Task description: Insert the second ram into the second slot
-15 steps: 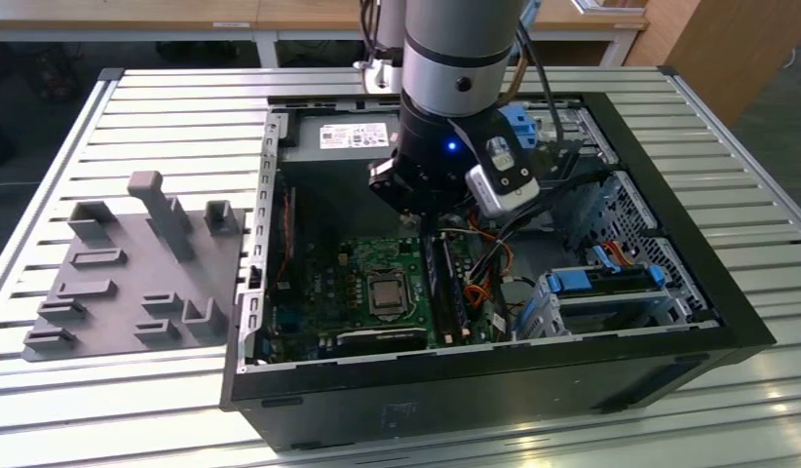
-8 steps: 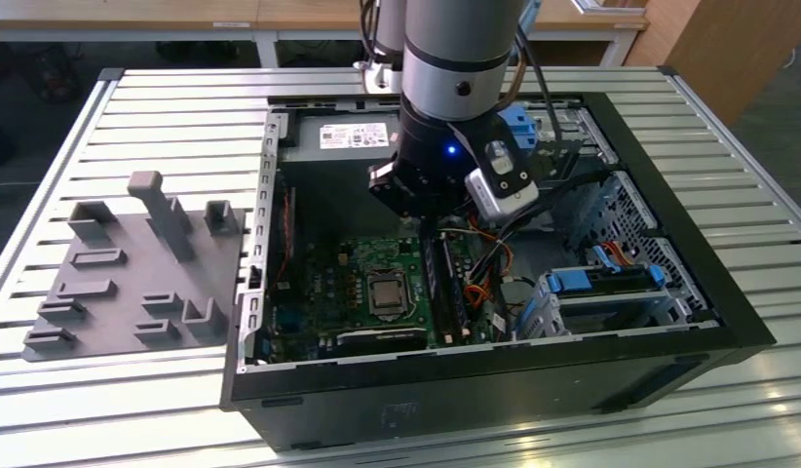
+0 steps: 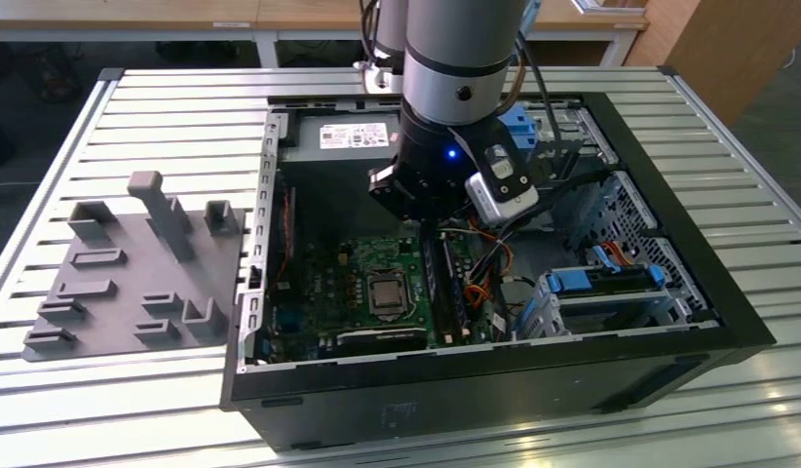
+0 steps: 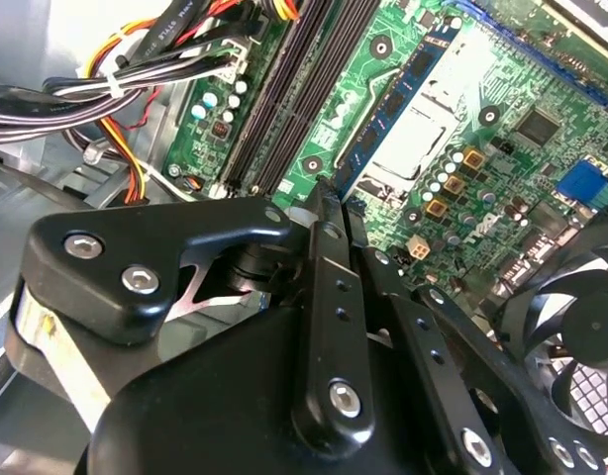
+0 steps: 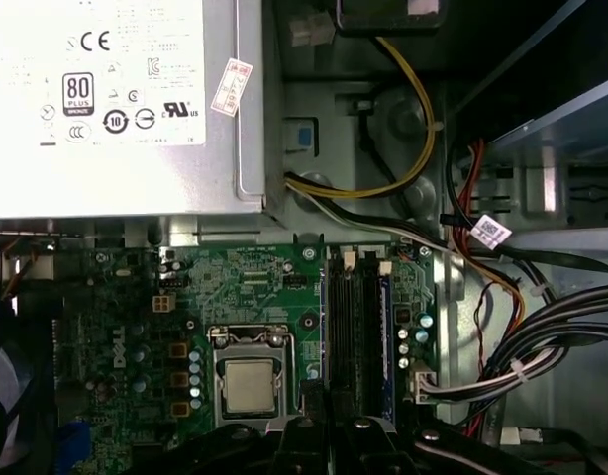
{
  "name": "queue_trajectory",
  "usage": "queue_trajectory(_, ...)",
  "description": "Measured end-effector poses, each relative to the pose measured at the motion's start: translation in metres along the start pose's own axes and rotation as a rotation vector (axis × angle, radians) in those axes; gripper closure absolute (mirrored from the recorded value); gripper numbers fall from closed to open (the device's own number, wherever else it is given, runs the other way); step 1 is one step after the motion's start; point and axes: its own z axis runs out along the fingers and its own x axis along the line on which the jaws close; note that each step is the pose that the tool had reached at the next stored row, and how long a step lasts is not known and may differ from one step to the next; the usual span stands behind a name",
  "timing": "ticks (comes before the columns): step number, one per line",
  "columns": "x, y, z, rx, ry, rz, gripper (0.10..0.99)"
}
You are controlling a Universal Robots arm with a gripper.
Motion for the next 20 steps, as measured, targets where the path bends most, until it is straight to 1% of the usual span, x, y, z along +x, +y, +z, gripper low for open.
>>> queue_trajectory(3, 0.0, -0.0016, 0.001, 0.0, 0.0, 0.0, 0.949)
queue_trajectory(20, -0.0008, -0.0017, 0.0047, 0.0, 0.0001, 0.0, 0.949)
